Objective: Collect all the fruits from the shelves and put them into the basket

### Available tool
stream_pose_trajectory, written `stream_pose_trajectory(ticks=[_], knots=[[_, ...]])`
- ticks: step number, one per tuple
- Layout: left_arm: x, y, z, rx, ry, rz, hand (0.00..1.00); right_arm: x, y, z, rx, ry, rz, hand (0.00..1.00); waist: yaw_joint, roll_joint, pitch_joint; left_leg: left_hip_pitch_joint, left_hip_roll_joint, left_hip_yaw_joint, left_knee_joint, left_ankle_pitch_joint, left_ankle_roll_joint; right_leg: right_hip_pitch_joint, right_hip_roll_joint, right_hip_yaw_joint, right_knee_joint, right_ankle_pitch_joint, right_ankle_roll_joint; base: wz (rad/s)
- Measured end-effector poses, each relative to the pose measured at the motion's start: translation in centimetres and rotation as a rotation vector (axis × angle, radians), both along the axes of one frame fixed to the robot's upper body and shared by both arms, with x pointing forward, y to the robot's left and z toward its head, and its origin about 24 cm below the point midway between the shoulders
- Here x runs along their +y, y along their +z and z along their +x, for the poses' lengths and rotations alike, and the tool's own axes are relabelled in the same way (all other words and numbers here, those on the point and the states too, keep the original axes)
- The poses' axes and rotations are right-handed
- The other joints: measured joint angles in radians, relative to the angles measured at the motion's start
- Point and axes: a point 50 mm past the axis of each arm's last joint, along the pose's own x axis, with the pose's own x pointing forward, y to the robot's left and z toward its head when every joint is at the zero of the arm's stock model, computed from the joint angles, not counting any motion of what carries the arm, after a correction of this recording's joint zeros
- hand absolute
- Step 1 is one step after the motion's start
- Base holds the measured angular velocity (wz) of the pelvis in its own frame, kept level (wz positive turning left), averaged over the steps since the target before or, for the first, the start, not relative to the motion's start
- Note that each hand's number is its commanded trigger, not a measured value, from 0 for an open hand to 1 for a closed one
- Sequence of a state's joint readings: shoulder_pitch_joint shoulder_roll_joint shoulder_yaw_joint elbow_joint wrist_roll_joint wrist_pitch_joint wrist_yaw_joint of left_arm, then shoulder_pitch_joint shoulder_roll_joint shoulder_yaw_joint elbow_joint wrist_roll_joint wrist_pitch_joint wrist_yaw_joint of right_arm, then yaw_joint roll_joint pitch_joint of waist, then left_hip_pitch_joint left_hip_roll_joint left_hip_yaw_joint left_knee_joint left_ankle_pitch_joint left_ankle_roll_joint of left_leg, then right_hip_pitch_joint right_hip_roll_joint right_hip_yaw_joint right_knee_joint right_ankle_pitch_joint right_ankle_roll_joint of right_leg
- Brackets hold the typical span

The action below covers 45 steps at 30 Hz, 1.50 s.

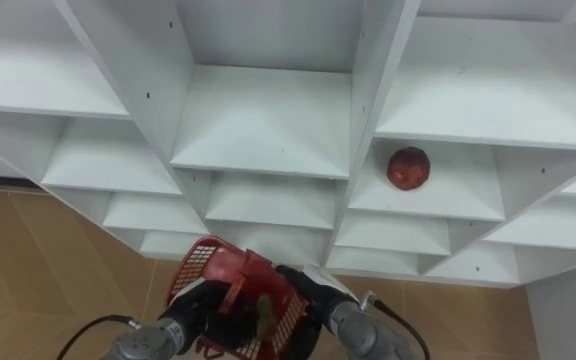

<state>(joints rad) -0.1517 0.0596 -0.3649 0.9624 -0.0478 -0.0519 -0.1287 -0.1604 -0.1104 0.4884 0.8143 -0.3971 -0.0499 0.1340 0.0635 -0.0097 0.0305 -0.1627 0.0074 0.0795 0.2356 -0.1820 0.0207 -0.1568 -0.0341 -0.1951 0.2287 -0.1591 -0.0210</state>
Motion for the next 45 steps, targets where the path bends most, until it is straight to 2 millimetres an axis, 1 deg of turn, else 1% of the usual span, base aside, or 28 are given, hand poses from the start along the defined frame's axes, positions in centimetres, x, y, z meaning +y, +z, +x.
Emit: stream_pose_trajectory(ticks=[8, 13, 15, 17, 18, 21, 23, 25, 31, 34, 35, 36, 38, 39, 42, 45], knots=[[0.2, -0.1, -0.1, 0.008, 0.010, -0.010, 1.00, -0.1, -0.1, -0.1, 0.004, -0.005, 0.003, 0.00, -0.001, 0.000, 0.0000, 0.015, 0.000, 0.000, 0.000, 0.000, 0.000, 0.016, -0.005, -0.001, -0.001, 0.000, 0.000, 0.00], [0.7, -0.1, -0.2, 0.019, 0.066, -0.044, 1.00, -0.5, 0.0, 0.0, 0.007, -0.043, 0.024, 0.00, -0.003, -0.002, -0.0010, 0.018, -0.001, 0.000, 0.002, 0.000, 0.000, 0.022, -0.005, -0.001, -0.005, 0.000, 0.000, 0.00], [0.9, -0.1, -0.1, 0.021, 0.088, -0.055, 1.00, -0.8, 0.2, 0.2, -0.003, -0.066, 0.028, 0.00, -0.002, -0.002, -0.0031, 0.018, -0.002, -0.001, 0.003, 0.000, 0.000, 0.023, -0.005, -0.001, -0.005, 0.000, 0.000, 0.00], [1.1, -0.1, -0.1, 0.023, 0.100, -0.058, 1.00, -0.9, 0.3, 0.4, -0.012, -0.077, 0.029, 0.00, -0.002, -0.004, -0.0072, 0.019, -0.001, -0.001, 0.003, 0.000, 0.000, 0.022, -0.005, 0.000, -0.005, 0.000, 0.000, 0.00], [1.3, -0.1, -0.1, 0.022, 0.104, -0.055, 1.00, -0.9, 0.4, 0.4, -0.019, -0.076, 0.032, 0.00, -0.003, -0.007, -0.0108, 0.019, -0.001, -0.001, 0.003, 0.000, 0.000, 0.022, -0.004, 0.000, -0.006, 0.000, 0.000, 0.00], [1.8, -0.4, -0.6, 0.045, 0.128, -0.049, 1.00, -1.1, 0.5, 0.4, -0.032, -0.099, 0.042, 0.00, -0.008, -0.012, -0.0157, 0.037, 0.000, -0.001, 0.000, 0.000, 0.000, 0.040, -0.003, -0.001, -0.006, 0.000, 0.000, 0.00], [2.2, -1.0, -1.5, 0.079, 0.145, -0.042, 1.00, -1.6, 0.4, 0.2, -0.036, -0.146, 0.055, 0.00, -0.009, -0.014, -0.0205, 0.058, 0.000, 0.000, -0.003, 0.000, 0.000, 0.060, -0.001, -0.001, -0.008, -0.001, 0.001, 0.00], [2.6, -1.5, -2.6, 0.115, 0.178, -0.047, 1.00, -2.1, 0.2, -0.3, -0.035, -0.215, 0.073, 0.00, -0.012, -0.018, -0.0228, 0.075, 0.000, 0.001, -0.005, 0.000, 0.000, 0.078, -0.002, -0.002, -0.010, -0.001, 0.002, 0.00], [3.2, -1.9, -3.5, 0.145, 0.261, -0.078, 1.00, -2.5, 0.1, -1.1, -0.059, -0.287, 0.088, 0.00, -0.020, -0.019, -0.0233, 0.088, -0.002, 0.003, -0.019, 0.000, 0.000, 0.082, 0.002, 0.010, -0.009, -0.002, 0.003, -0.01], [3.5, -1.9, -3.6, 0.147, 0.314, -0.094, 1.00, -2.5, -0.1, -1.6, -0.061, -0.306, 0.096, 0.00, -0.025, -0.020, -0.0241, 0.100, -0.001, 0.003, -0.022, 0.000, 0.000, 0.089, 0.005, 0.018, -0.010, -0.002, 0.003, -0.06], [3.7, -1.9, -3.5, 0.143, 0.333, -0.098, 1.00, -2.7, -0.1, -1.8, -0.060, -0.320, 0.098, 0.00, -0.025, -0.019, -0.0247, 0.106, -0.001, 0.007, -0.024, 0.000, 0.000, 0.092, 0.007, 0.022, -0.010, -0.002, 0.003, -0.10], [3.9, -1.9, -3.5, 0.142, 0.358, -0.106, 1.00, -2.9, -0.1, -2.0, -0.065, -0.337, 0.100, 0.00, -0.025, -0.019, -0.0283, 0.109, 0.000, 0.013, -0.027, 0.000, 0.000, 0.093, 0.008, 0.027, -0.010, -0.002, 0.003, -0.14], [4.2, -1.9, -3.7, 0.146, 0.411, -0.125, 1.00, -3.1, 0.0, -2.5, -0.072, -0.378, 0.121, 0.00, -0.026, -0.018, -0.0294, 0.123, 0.000, 0.020, -0.036, 0.000, 0.000, 0.103, 0.009, 0.030, -0.015, -0.002, 0.003, -0.09], [4.5, -2.1, -4.1, 0.156, 0.437, -0.129, 1.00, -3.4, -0.2, -2.9, -0.067, -0.418, 0.139, 0.00, -0.031, -0.019, -0.0339, 0.136, -0.001, 0.022, -0.040, 0.000, 0.000, 0.117, 0.009, 0.030, -0.026, -0.002, 0.004, -0.04], [4.6, -2.4, -5.0, 0.177, 0.476, -0.138, 1.00, -4.2, -0.3, -3.8, -0.049, -0.527, 0.185, 0.00, -0.032, -0.020, -0.0351, 0.161, -0.002, 0.028, -0.050, 0.000, 0.000, 0.140, 0.008, 0.038, -0.037, -0.003, 0.006, -0.09], [4.7, -2.5, -5.2, 0.182, 0.480, -0.138, 1.00, -4.9, -0.3, -3.9, -0.053, -0.579, 0.195, 0.00, -0.034, -0.021, -0.0349, 0.164, -0.001, 0.028, -0.051, 0.000, 0.000, 0.144, 0.007, 0.043, -0.043, -0.002, 0.008, -0.03]])
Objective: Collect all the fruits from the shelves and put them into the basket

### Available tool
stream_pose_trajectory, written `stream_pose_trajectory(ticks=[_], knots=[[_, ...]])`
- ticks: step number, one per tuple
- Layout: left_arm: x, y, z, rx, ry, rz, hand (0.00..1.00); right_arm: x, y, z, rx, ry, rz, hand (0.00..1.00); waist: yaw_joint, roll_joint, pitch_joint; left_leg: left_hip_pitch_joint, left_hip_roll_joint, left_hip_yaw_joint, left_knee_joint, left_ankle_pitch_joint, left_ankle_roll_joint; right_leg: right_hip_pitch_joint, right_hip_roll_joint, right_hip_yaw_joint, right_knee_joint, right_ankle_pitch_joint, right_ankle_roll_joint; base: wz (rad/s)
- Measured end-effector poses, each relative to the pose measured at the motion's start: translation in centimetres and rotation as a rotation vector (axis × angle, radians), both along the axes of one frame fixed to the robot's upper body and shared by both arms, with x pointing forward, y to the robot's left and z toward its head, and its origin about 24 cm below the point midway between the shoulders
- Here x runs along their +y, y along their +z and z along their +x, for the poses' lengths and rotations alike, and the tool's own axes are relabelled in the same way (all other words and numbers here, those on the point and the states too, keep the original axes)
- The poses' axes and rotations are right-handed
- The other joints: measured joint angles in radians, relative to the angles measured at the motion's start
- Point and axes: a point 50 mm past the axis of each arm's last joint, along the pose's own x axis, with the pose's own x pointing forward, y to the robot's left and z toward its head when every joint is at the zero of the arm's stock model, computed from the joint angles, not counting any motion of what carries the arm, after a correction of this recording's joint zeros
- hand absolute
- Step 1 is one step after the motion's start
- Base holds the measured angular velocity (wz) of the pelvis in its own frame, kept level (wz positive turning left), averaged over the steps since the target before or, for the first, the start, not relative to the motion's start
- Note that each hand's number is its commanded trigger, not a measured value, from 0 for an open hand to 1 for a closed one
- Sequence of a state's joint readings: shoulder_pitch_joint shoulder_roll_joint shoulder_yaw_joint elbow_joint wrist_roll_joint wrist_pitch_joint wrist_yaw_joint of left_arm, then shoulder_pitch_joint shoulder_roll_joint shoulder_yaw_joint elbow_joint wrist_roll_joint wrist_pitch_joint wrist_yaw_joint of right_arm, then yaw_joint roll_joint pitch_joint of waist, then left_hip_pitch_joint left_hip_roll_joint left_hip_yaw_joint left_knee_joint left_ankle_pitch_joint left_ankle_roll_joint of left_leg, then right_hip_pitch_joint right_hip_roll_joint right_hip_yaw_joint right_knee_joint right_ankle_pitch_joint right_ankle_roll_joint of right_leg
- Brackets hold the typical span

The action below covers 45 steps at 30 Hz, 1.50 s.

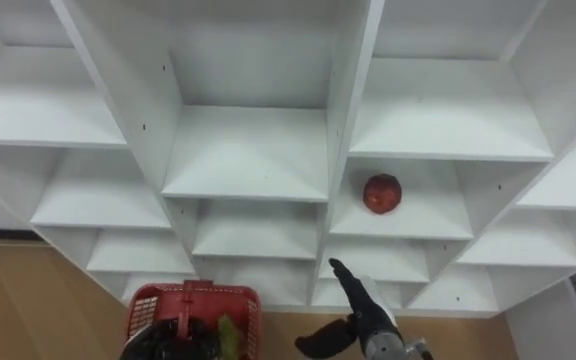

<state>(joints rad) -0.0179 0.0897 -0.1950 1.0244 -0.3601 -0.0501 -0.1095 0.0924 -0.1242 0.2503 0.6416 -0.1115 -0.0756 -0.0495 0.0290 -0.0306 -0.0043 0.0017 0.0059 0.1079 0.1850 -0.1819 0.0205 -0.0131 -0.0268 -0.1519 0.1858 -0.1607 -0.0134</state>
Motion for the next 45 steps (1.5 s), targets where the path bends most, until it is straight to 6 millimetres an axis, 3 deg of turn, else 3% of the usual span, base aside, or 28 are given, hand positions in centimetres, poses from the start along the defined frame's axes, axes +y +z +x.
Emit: stream_pose_trajectory(ticks=[5, 11, 21, 35, 45], knots=[[0.2, -0.2, -0.7, 0.017, 0.021, 0.002, 1.00, 0.0, 0.1, 0.1, -0.005, -0.019, 0.015, 0.00, -0.001, 0.002, 0.0022, 0.016, 0.002, 0.015, -0.014, 0.000, 0.000, 0.003, 0.000, 0.013, 0.000, 0.000, 0.000, -0.08], [0.3, -0.5, -1.4, 0.039, 0.035, 0.012, 1.00, 0.0, 0.3, 0.2, -0.024, -0.033, 0.010, 0.00, -0.011, 0.012, 0.0140, 0.016, 0.002, 0.022, -0.020, 0.000, 0.000, 0.000, 0.002, 0.017, 0.001, 0.000, 0.001, -0.02], [0.0, 0.2, -0.6, -0.015, 0.031, 0.000, 1.00, 0.1, 1.7, 1.2, -0.122, -0.080, -0.006, 0.00, -0.025, 0.020, 0.0087, 0.012, 0.002, 0.029, -0.019, 0.000, 0.000, -0.005, 0.008, 0.025, -0.001, 0.000, 0.000, -0.01], [0.1, 0.0, -1.4, 0.000, 0.036, -0.002, 1.00, -0.4, 1.7, 0.8, -0.139, -0.144, -0.044, 0.00, -0.026, 0.027, 0.0040, 0.030, 0.003, 0.031, -0.019, 0.000, 0.000, 0.008, 0.010, 0.030, 0.002, 0.000, 0.000, -0.01], [0.8, -0.1, -1.8, 0.008, 0.078, 0.001, 1.00, -2.8, 2.3, 1.3, -0.194, -0.297, -0.115, 0.00, -0.023, 0.017, 0.0107, 0.043, 0.002, 0.032, -0.018, 0.000, 0.000, 0.010, 0.009, 0.036, 0.003, -0.001, 0.002, -0.01]])
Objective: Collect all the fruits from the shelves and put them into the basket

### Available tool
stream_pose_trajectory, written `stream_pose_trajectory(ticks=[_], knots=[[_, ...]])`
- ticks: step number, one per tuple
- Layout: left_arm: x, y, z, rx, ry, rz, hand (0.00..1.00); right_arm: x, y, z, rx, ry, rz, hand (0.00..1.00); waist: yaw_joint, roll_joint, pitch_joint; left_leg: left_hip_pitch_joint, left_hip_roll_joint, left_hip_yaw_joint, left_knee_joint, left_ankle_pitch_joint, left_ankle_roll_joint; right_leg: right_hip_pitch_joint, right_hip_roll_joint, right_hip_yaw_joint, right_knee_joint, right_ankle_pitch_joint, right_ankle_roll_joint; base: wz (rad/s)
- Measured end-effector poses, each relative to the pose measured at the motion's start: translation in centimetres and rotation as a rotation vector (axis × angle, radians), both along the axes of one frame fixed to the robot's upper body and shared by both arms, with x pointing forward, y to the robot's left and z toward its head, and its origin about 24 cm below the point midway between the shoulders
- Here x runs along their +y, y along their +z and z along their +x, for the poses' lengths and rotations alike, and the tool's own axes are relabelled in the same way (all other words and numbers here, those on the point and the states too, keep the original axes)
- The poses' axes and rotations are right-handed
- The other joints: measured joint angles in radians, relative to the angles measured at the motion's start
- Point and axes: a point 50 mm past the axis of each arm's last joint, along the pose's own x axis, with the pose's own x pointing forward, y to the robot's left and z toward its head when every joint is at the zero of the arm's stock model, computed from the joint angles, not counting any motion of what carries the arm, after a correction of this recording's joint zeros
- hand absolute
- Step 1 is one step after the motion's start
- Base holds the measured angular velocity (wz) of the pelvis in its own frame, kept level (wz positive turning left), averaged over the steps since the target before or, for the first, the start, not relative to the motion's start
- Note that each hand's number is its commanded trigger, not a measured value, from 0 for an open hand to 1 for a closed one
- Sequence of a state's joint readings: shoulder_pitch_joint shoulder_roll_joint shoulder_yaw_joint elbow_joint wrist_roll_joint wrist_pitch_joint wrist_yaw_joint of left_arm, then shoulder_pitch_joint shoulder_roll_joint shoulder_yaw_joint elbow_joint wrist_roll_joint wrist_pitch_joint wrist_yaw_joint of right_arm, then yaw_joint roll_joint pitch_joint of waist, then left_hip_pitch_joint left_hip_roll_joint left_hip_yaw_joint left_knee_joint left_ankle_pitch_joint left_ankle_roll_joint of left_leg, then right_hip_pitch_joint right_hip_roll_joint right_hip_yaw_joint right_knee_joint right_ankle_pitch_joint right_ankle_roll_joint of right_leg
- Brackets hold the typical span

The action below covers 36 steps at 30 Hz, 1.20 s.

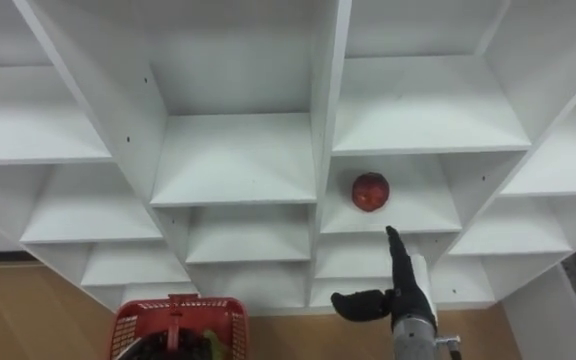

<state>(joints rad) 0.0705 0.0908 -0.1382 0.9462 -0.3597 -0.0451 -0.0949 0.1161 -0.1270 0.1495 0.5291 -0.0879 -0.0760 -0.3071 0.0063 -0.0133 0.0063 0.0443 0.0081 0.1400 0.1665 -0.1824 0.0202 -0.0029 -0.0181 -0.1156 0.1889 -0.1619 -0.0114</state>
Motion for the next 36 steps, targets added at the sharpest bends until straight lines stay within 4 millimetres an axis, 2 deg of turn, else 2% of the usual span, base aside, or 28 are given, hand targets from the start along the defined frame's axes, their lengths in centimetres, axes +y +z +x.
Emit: stream_pose_trajectory(ticks=[9, 12, 18, 20, 23, 26, 28, 31, 34, 36], knots=[[0.5, -0.2, -1.0, 0.023, 0.021, 0.006, 1.00, -0.7, 1.4, 1.2, -0.102, -0.111, 0.004, 0.00, -0.003, 0.000, 0.0014, -0.003, 0.000, 0.005, 0.000, 0.000, 0.000, -0.003, -0.002, -0.003, 0.017, -0.005, -0.001, 0.00], [0.5, -0.1, -0.6, 0.012, 0.017, 0.008, 1.00, -0.7, 1.9, 1.8, -0.134, -0.133, -0.007, 0.00, -0.003, -0.003, 0.0019, -0.024, -0.002, -0.006, 0.003, 0.000, 0.000, -0.018, -0.008, -0.024, 0.019, -0.006, -0.001, 0.11], [1.3, 0.2, -0.3, 0.002, -0.010, 0.044, 1.00, -0.9, 2.5, 2.9, -0.166, -0.166, 0.032, 0.00, 0.004, -0.014, 0.0040, -0.037, -0.003, -0.017, 0.005, 0.000, 0.000, -0.025, -0.010, -0.030, 0.015, -0.006, -0.001, 0.03], [1.7, 0.4, 0.1, -0.015, -0.031, 0.065, 1.00, -1.5, 2.7, 3.4, -0.170, -0.162, 0.012, 0.00, 0.001, -0.019, 0.0054, -0.042, -0.005, -0.026, 0.005, 0.000, 0.000, -0.027, -0.010, -0.041, 0.015, -0.006, -0.001, 0.12], [2.4, 0.7, 0.5, -0.027, -0.062, 0.104, 1.00, -2.7, 3.6, 4.8, -0.200, -0.171, -0.024, 0.00, 0.003, -0.029, 0.0012, -0.066, -0.005, -0.034, 0.010, 0.000, 0.000, -0.045, -0.013, -0.052, 0.018, -0.006, -0.001, 0.09], [2.6, 1.1, 1.5, -0.051, -0.077, 0.117, 1.00, -3.7, 5.1, 6.8, -0.252, -0.183, -0.044, 0.00, 0.000, -0.046, 0.0004, -0.122, -0.004, -0.048, 0.037, 0.000, 0.000, -0.088, -0.016, -0.074, 0.033, -0.005, -0.004, 0.14], [2.6, 1.2, 2.3, -0.054, -0.082, 0.122, 1.00, -4.4, 5.6, 8.4, -0.250, -0.192, -0.070, 0.00, 0.015, -0.057, -0.0002, -0.138, -0.002, -0.049, 0.041, 0.001, 0.000, -0.104, -0.015, -0.077, 0.034, -0.002, -0.008, 0.03], [2.6, 1.3, 3.0, -0.051, -0.092, 0.125, 1.00, -4.9, 6.5, 10.0, -0.251, -0.191, -0.096, 0.00, 0.030, -0.062, 0.0029, -0.180, 0.005, -0.061, 0.061, 0.001, 0.000, -0.132, -0.016, -0.089, 0.036, 0.001, -0.011, 0.09], [2.5, 1.5, 3.5, -0.049, -0.103, 0.126, 1.00, -5.0, 6.8, 10.8, -0.248, -0.194, -0.099, 0.00, 0.037, -0.064, 0.0068, -0.219, 0.008, -0.072, 0.073, 0.001, -0.001, -0.158, -0.018, -0.108, 0.036, 0.006, -0.014, 0.16], [2.2, 1.5, 3.9, -0.051, -0.135, 0.135, 1.00, -5.1, 6.7, 11.0, -0.233, -0.207, -0.092, 0.00, 0.057, -0.067, 0.0091, -0.238, 0.010, -0.073, 0.076, 0.002, -0.002, -0.176, -0.017, -0.108, 0.036, 0.008, -0.017, 0.04]])
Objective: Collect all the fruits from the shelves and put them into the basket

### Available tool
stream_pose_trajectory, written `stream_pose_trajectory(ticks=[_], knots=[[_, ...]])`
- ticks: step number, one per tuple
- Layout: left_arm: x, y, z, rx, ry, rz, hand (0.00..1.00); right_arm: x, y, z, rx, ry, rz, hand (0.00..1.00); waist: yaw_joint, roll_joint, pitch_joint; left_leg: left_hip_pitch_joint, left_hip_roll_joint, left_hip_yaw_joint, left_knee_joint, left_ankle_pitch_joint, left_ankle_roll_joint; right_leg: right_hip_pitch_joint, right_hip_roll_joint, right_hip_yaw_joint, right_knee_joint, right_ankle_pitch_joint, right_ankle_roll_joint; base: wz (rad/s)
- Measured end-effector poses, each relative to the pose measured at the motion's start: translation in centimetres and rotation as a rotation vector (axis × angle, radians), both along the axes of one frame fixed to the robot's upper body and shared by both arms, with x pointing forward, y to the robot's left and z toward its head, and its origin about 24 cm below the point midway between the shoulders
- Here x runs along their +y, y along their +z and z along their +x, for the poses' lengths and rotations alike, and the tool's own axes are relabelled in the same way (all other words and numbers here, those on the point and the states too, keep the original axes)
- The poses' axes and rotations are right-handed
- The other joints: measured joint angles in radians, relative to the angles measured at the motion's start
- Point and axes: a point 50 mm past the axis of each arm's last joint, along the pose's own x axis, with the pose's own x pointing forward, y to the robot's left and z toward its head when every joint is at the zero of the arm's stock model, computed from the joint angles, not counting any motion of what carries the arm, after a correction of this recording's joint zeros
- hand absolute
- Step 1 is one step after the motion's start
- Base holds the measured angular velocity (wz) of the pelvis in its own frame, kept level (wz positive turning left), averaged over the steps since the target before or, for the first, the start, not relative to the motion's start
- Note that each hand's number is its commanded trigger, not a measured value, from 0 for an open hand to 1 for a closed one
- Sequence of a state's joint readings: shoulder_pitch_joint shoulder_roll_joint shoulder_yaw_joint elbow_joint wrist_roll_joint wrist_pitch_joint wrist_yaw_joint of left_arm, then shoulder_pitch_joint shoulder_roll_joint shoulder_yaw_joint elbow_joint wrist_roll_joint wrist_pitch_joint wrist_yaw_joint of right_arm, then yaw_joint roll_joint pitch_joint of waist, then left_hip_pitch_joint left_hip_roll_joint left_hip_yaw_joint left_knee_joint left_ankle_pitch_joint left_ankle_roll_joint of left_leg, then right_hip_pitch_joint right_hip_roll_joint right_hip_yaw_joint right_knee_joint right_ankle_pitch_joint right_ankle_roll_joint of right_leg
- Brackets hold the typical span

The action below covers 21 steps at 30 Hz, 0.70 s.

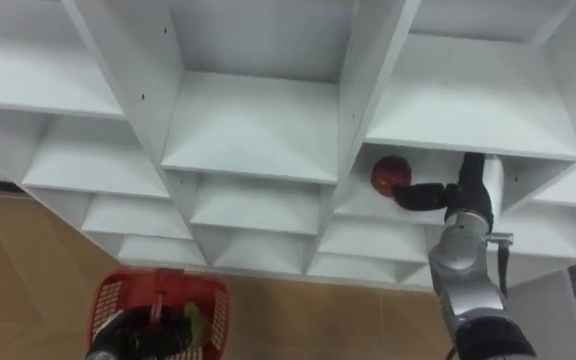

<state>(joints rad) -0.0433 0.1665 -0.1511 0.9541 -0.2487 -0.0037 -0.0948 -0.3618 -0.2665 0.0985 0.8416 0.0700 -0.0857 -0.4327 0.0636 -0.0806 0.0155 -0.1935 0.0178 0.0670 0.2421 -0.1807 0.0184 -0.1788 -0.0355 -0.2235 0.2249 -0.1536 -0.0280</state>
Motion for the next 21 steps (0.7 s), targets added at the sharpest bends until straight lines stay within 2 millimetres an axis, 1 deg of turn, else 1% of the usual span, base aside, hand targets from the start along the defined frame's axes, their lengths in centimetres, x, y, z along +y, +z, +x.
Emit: stream_pose_trajectory(ticks=[2, 3, 4, 7, 8, 10, 12, 15, 18, 21], knots=[[-0.2, -0.1, 0.1, 0.010, -0.027, 0.009, 1.00, -0.1, 0.0, 0.3, 0.013, -0.006, -0.001, 0.00, 0.007, 0.000, 0.0008, -0.021, 0.000, -0.003, 0.008, 0.000, 0.000, -0.016, 0.000, -0.003, 0.000, 0.001, -0.001, 0.03], [-0.3, -0.1, 0.2, 0.014, -0.041, 0.017, 1.00, -0.1, 0.0, 0.4, 0.018, -0.008, 0.002, 0.00, 0.012, -0.001, 0.0030, -0.034, 0.001, -0.006, 0.013, 0.000, -0.001, -0.024, 0.000, -0.005, 0.000, 0.001, -0.001, 0.04], [-0.3, -0.1, 0.2, 0.014, -0.044, 0.018, 1.00, -0.2, 0.0, 0.5, 0.020, -0.007, 0.002, 0.00, 0.014, -0.002, 0.0034, -0.040, 0.001, -0.012, 0.013, 0.001, -0.001, -0.030, 0.000, -0.005, 0.001, 0.001, -0.002, 0.07], [-0.3, 0.1, 0.7, 0.007, -0.051, 0.022, 1.00, -0.2, 0.3, 0.9, 0.017, -0.010, 0.001, 0.00, 0.015, -0.016, 0.0143, -0.065, 0.002, -0.017, 0.013, 0.004, -0.005, -0.053, -0.001, -0.016, 0.005, 0.002, -0.003, 0.08], [-0.3, 0.1, 0.9, 0.004, -0.053, 0.025, 1.00, -0.2, 0.4, 1.0, 0.012, -0.009, 0.000, 0.00, 0.019, -0.023, 0.0183, -0.075, 0.003, -0.018, 0.013, 0.005, -0.007, -0.063, -0.001, -0.021, 0.007, 0.002, -0.003, 0.04], [-0.3, 0.3, 1.4, -0.003, -0.058, 0.029, 1.00, -0.3, 1.2, 1.7, -0.009, -0.006, -0.011, 0.00, 0.018, -0.035, 0.0246, -0.100, 0.004, -0.022, 0.015, 0.006, -0.008, -0.089, -0.001, -0.027, 0.013, 0.003, -0.004, 0.04], [-0.4, 0.3, 1.5, -0.004, -0.064, 0.030, 1.00, -0.6, 1.7, 2.1, -0.021, -0.008, -0.027, 0.00, 0.014, -0.037, 0.0255, -0.111, 0.003, -0.027, 0.016, 0.007, -0.008, -0.100, -0.002, -0.027, 0.013, 0.003, -0.005, 0.05], [-0.3, 0.2, 1.3, 0.005, -0.066, 0.033, 1.00, -0.7, 2.2, 2.4, -0.031, -0.005, -0.058, 0.00, 0.017, -0.042, 0.0281, -0.113, 0.003, -0.027, 0.014, 0.007, -0.008, -0.104, -0.003, -0.027, 0.016, 0.003, -0.005, 0.00], [-0.5, 0.3, 1.5, 0.000, -0.068, 0.030, 1.00, -0.8, 2.9, 2.9, -0.050, -0.006, -0.065, 0.00, 0.022, -0.046, 0.0295, -0.129, 0.003, -0.029, 0.012, 0.007, -0.007, -0.131, -0.005, -0.028, 0.034, 0.003, -0.005, -0.01], [-0.7, 0.1, 1.5, 0.017, -0.093, 0.038, 1.00, -0.9, 2.7, 2.9, -0.040, -0.008, -0.065, 0.00, 0.027, -0.045, 0.0301, -0.128, 0.003, -0.042, 0.010, 0.009, -0.006, -0.138, -0.007, -0.041, 0.052, 0.003, -0.004, 0.04]])
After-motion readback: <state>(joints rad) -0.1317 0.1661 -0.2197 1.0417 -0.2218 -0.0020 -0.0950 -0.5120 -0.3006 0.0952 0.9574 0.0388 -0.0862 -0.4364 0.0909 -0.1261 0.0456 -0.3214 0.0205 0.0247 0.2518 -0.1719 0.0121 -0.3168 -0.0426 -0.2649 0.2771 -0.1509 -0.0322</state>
